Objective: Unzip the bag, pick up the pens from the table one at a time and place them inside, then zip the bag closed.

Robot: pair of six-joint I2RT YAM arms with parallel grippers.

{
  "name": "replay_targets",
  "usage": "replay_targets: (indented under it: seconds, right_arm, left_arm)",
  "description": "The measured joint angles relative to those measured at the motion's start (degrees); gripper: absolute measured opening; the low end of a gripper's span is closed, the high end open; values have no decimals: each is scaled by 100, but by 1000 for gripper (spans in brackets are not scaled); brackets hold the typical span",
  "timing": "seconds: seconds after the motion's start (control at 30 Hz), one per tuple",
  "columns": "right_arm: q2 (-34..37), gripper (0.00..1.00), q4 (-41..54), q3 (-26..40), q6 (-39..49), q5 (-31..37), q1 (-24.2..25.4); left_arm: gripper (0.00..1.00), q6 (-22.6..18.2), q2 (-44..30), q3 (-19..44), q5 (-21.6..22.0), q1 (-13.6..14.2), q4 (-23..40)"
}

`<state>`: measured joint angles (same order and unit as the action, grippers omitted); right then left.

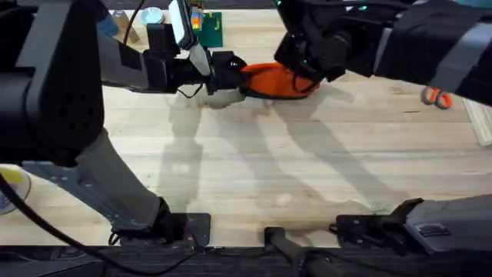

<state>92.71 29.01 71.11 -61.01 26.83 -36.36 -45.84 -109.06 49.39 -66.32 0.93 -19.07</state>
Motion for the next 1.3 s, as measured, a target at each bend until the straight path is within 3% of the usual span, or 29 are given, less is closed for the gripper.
replay_targets:
  seconds: [0.67, 1.3]
  right_arm:
    - [-39, 31, 1031, 0, -4, 69, 880]
    - [-50, 31, 1803, 63, -696, -431, 1619]
  left_arm:
    - [42, 0, 0, 0, 20, -11, 0]
    - [42, 2, 0, 0, -110, 129, 24]
